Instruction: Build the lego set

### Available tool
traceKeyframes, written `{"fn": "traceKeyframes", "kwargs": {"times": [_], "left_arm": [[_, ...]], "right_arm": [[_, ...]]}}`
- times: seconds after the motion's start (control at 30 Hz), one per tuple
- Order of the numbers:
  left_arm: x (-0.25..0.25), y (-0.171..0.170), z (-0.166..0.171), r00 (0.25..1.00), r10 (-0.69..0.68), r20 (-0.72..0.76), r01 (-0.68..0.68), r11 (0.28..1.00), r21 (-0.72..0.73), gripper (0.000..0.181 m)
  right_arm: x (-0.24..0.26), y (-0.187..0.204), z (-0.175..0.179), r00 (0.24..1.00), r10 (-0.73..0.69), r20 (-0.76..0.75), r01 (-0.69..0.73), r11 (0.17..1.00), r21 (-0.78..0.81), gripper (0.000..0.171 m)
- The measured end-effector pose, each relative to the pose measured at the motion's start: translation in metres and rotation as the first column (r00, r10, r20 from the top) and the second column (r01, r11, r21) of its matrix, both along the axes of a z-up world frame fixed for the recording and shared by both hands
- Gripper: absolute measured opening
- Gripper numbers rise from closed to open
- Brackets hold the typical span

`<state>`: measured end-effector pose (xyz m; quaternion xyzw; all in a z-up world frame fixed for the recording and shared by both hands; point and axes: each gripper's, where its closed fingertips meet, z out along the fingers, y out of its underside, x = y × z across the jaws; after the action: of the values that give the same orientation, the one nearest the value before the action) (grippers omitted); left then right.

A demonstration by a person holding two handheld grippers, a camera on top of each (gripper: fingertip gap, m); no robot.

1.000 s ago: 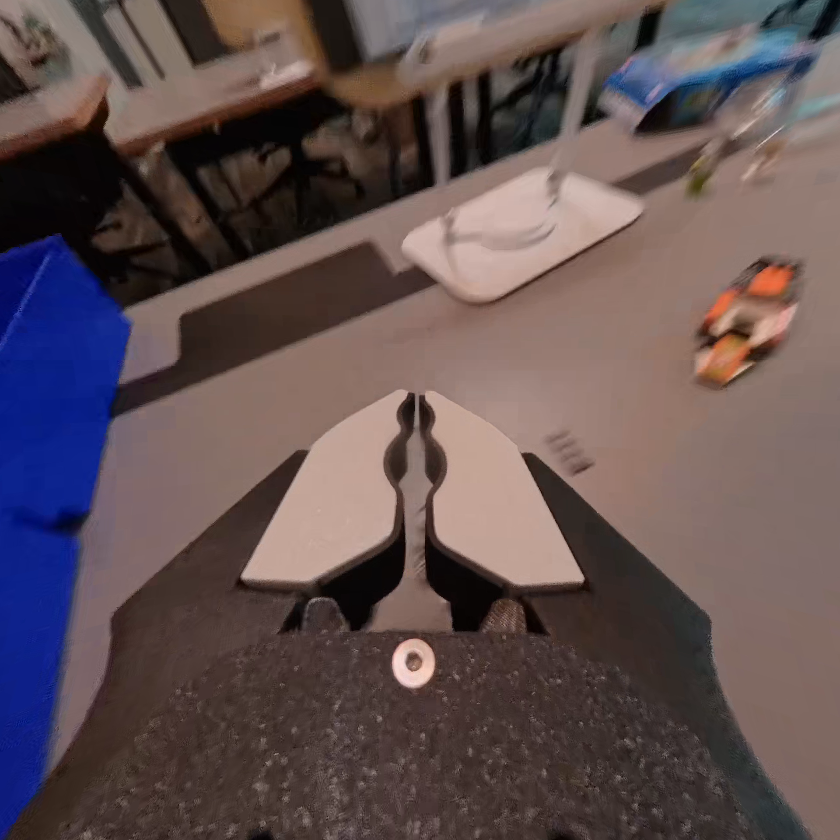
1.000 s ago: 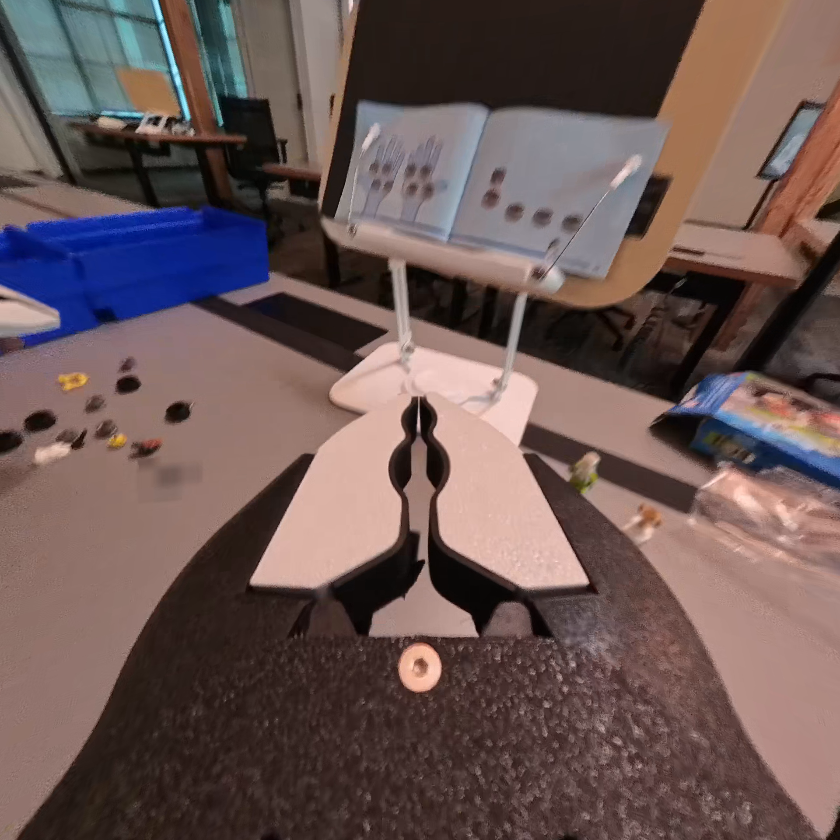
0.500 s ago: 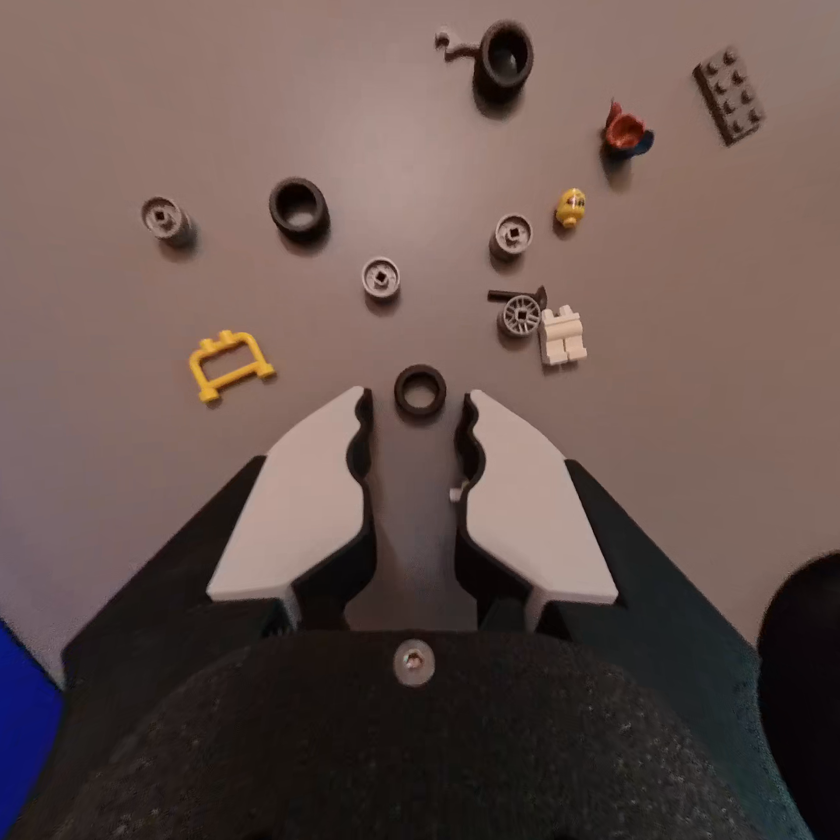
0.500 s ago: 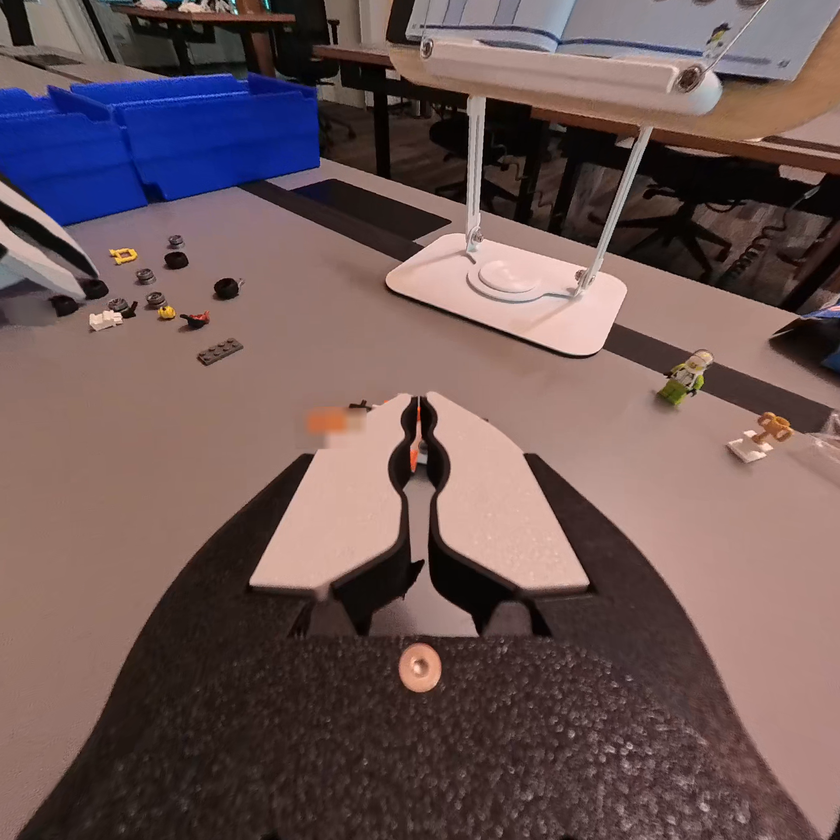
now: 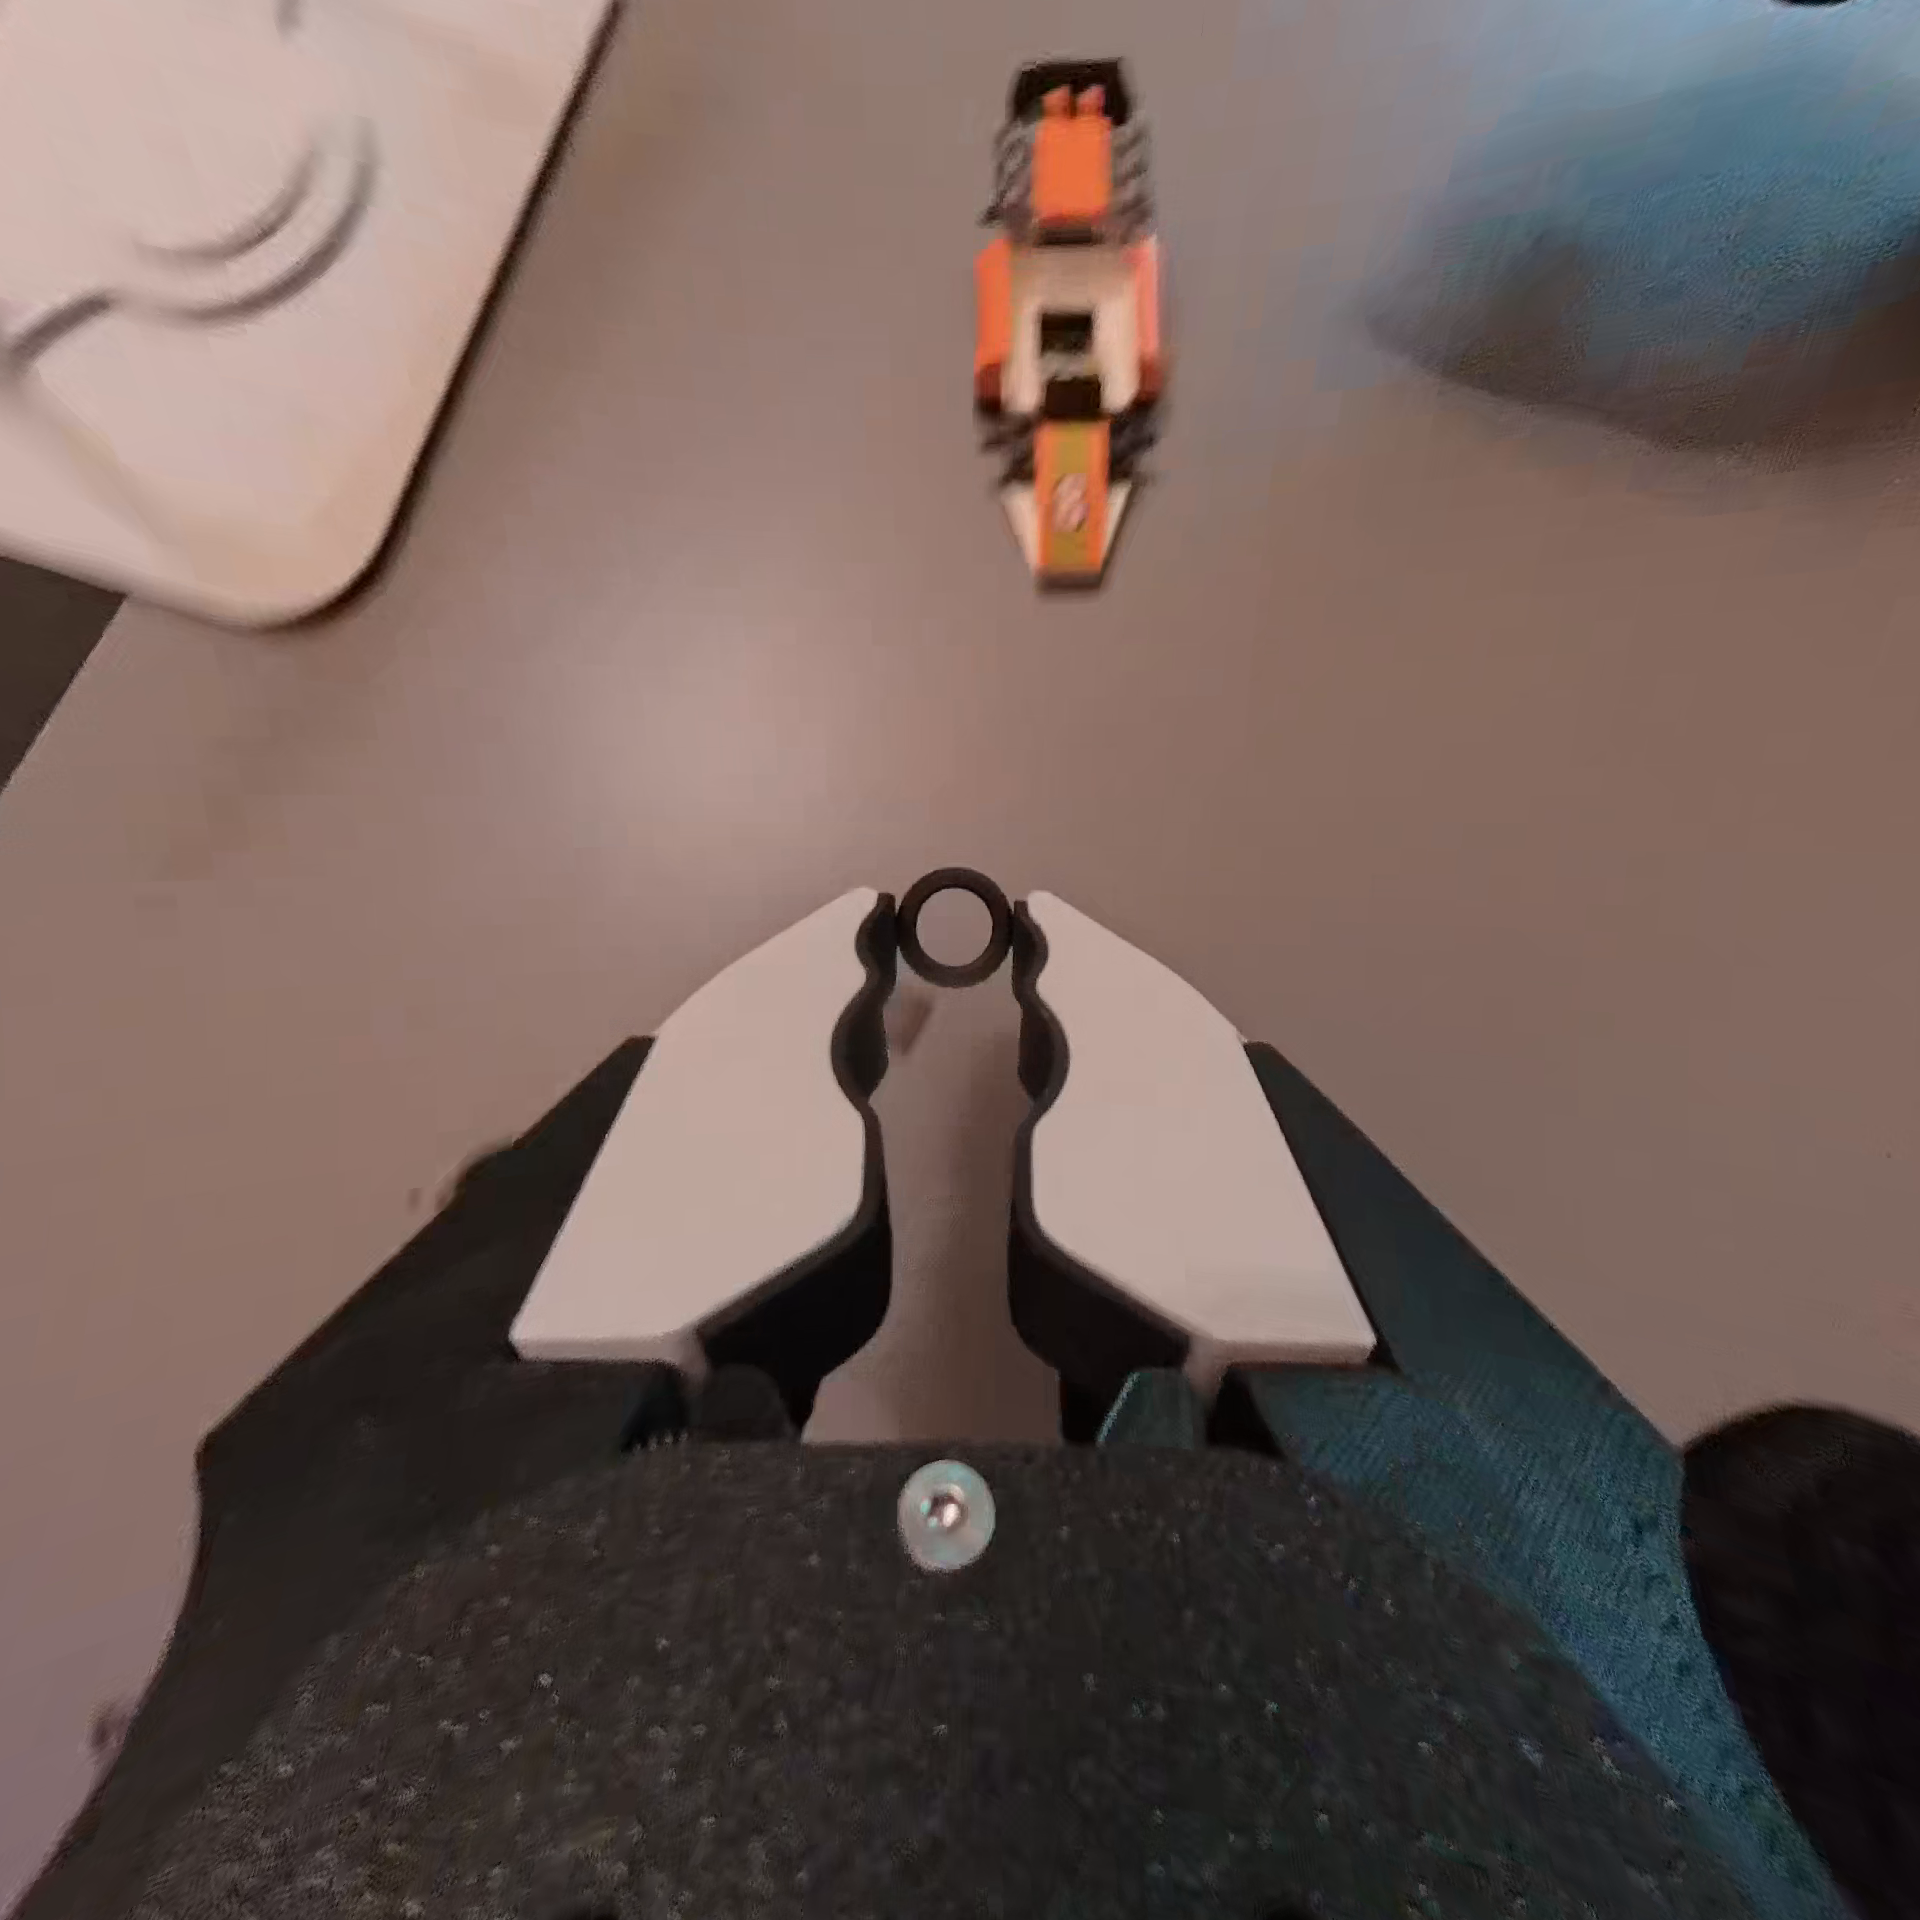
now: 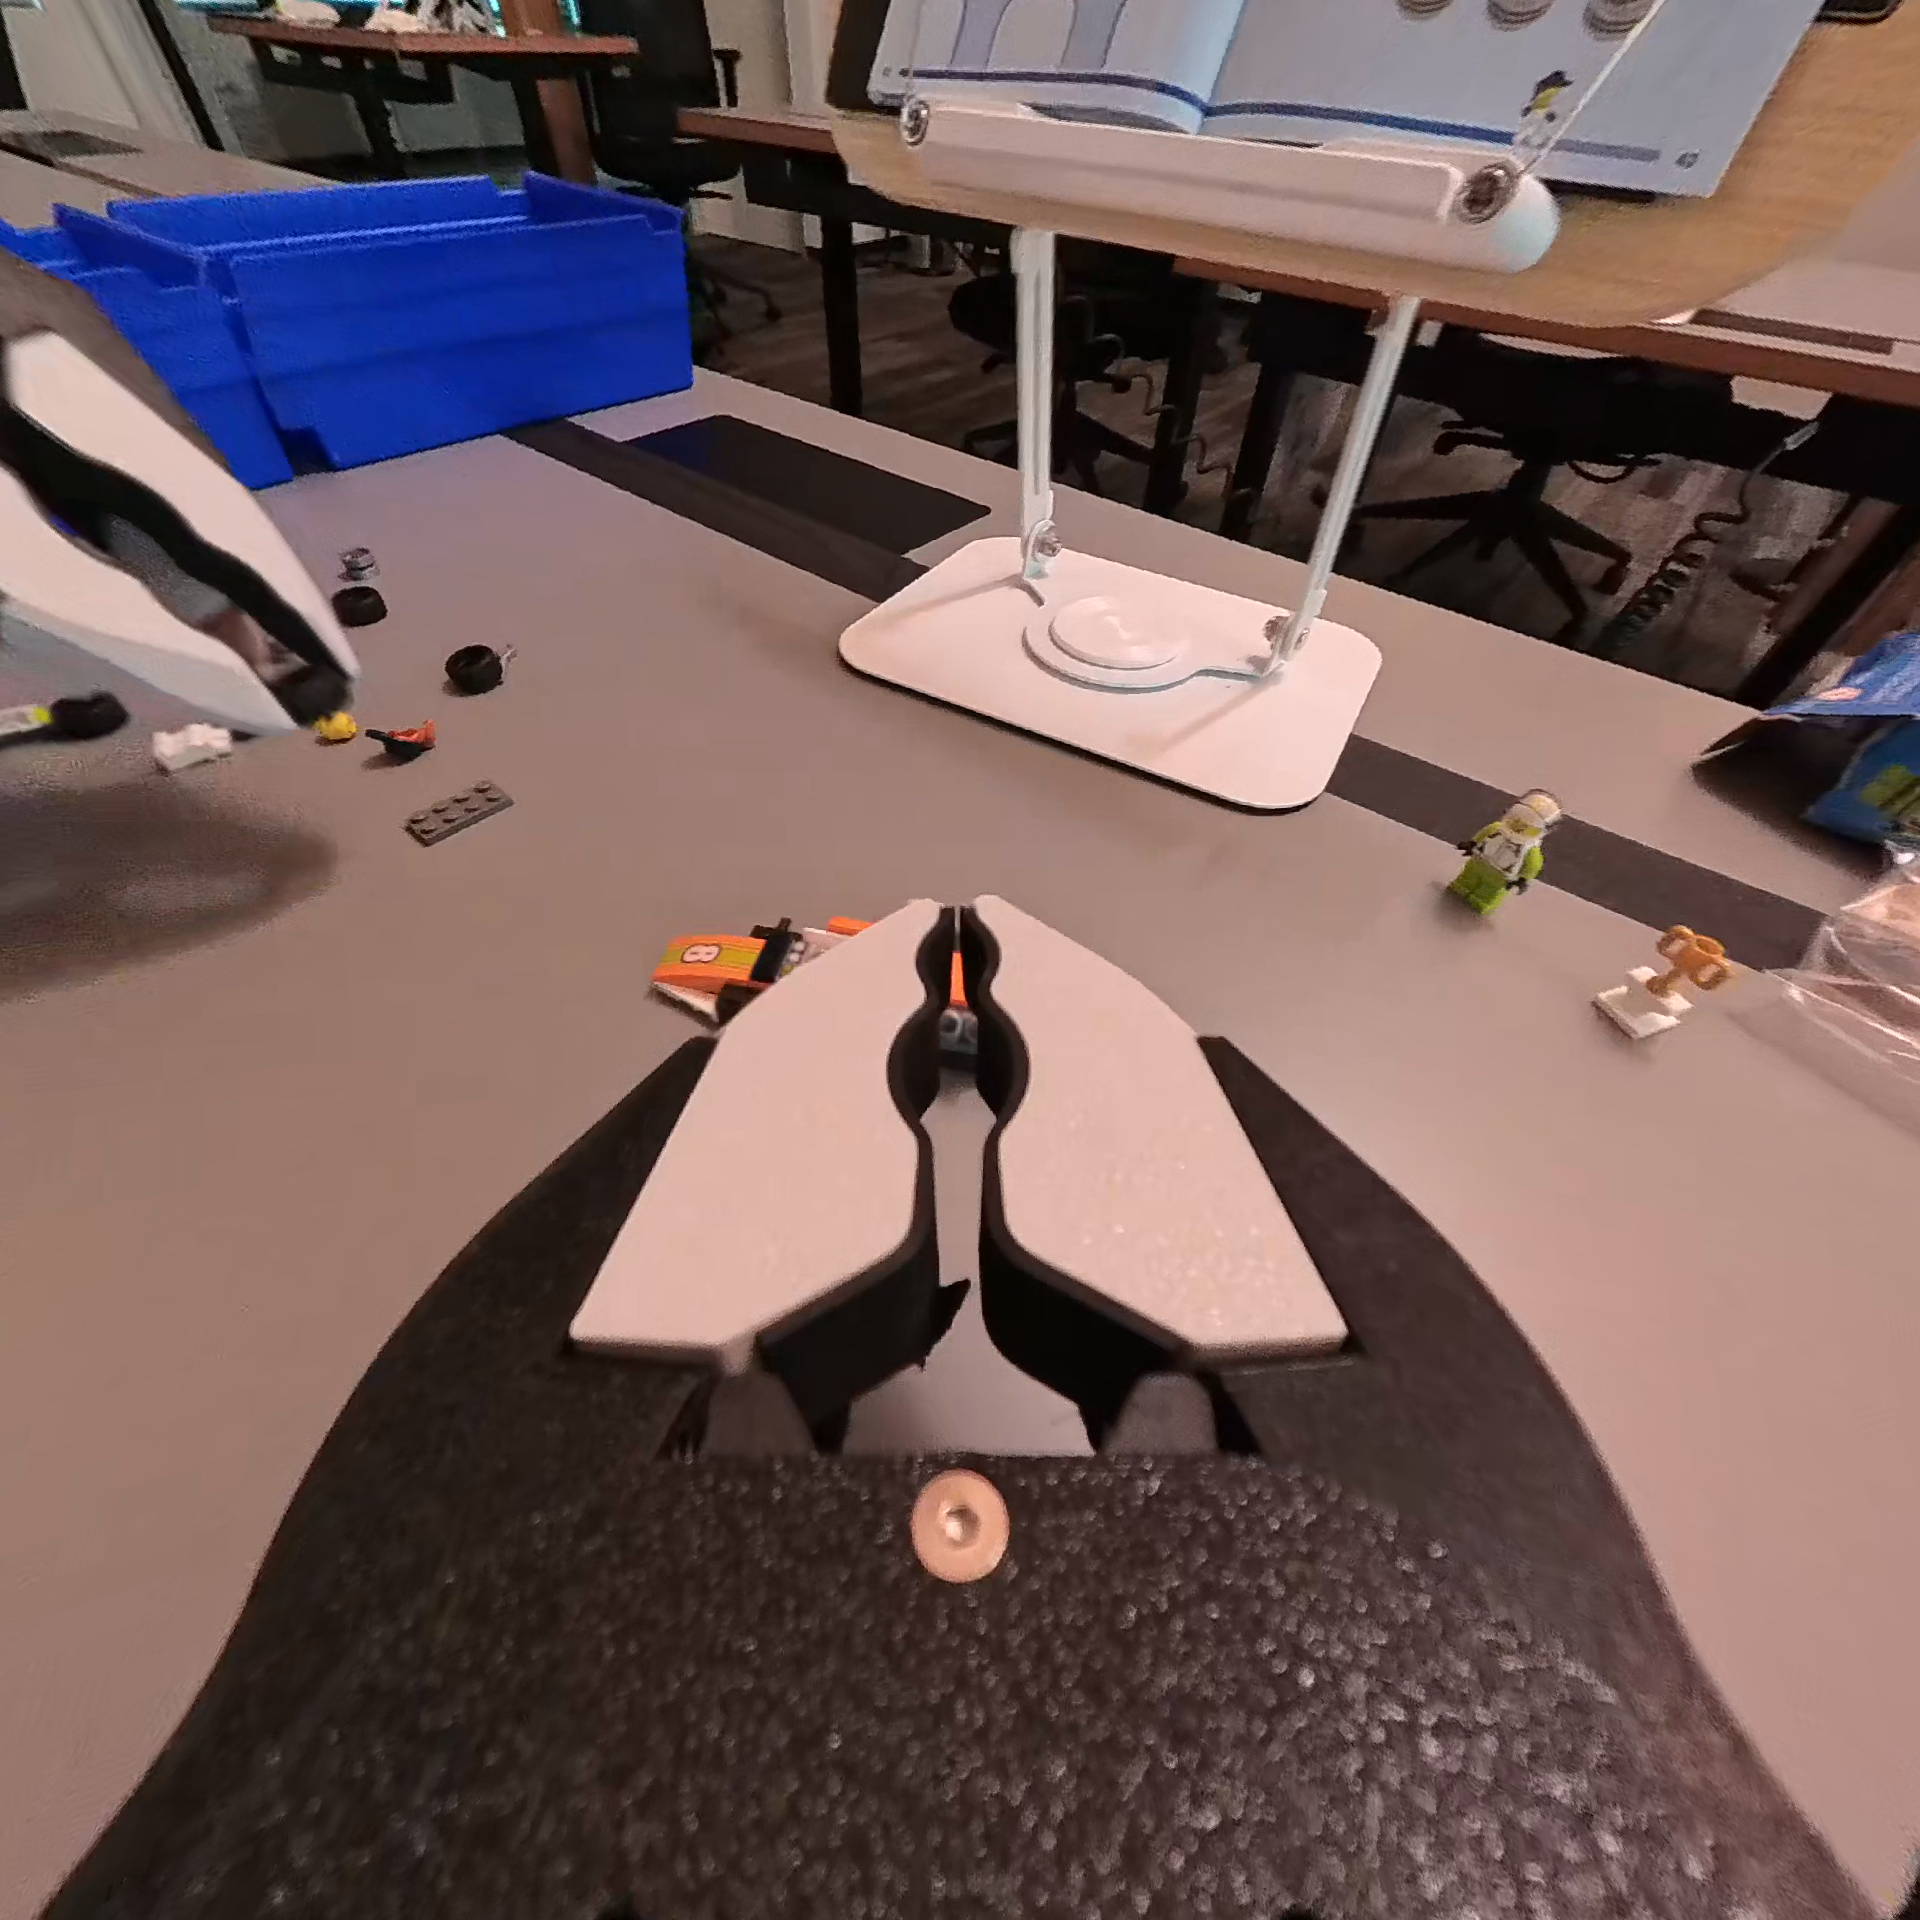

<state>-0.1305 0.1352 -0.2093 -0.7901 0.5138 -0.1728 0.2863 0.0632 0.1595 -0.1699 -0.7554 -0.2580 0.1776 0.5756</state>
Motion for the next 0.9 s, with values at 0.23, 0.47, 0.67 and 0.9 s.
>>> {"fn": "traceKeyframes", "kwargs": {"times": [0.23,0.47,0.67,0.9], "left_arm": [[0.081,0.036,-0.024,0.970,-0.183,-0.162,0.177,0.983,-0.049,0.021],[0.084,0.040,-0.037,0.930,-0.250,-0.270,0.240,0.968,-0.069,0.021],[0.065,0.053,-0.046,0.916,-0.238,-0.323,0.224,0.971,-0.080,0.021],[0.063,0.058,-0.051,0.924,-0.233,-0.303,0.213,0.972,-0.097,0.021]], "right_arm": [[0.023,0.007,0.002,0.998,-0.057,0.008,0.057,0.998,0.014,0.001],[0.035,0.011,0.004,0.998,-0.067,0.017,0.066,0.998,0.022,0.001],[0.033,0.012,0.001,0.998,-0.050,0.033,0.049,0.999,0.015,0.001],[0.028,0.011,-0.005,0.997,-0.034,0.074,0.032,0.999,0.016,0.001]]}}
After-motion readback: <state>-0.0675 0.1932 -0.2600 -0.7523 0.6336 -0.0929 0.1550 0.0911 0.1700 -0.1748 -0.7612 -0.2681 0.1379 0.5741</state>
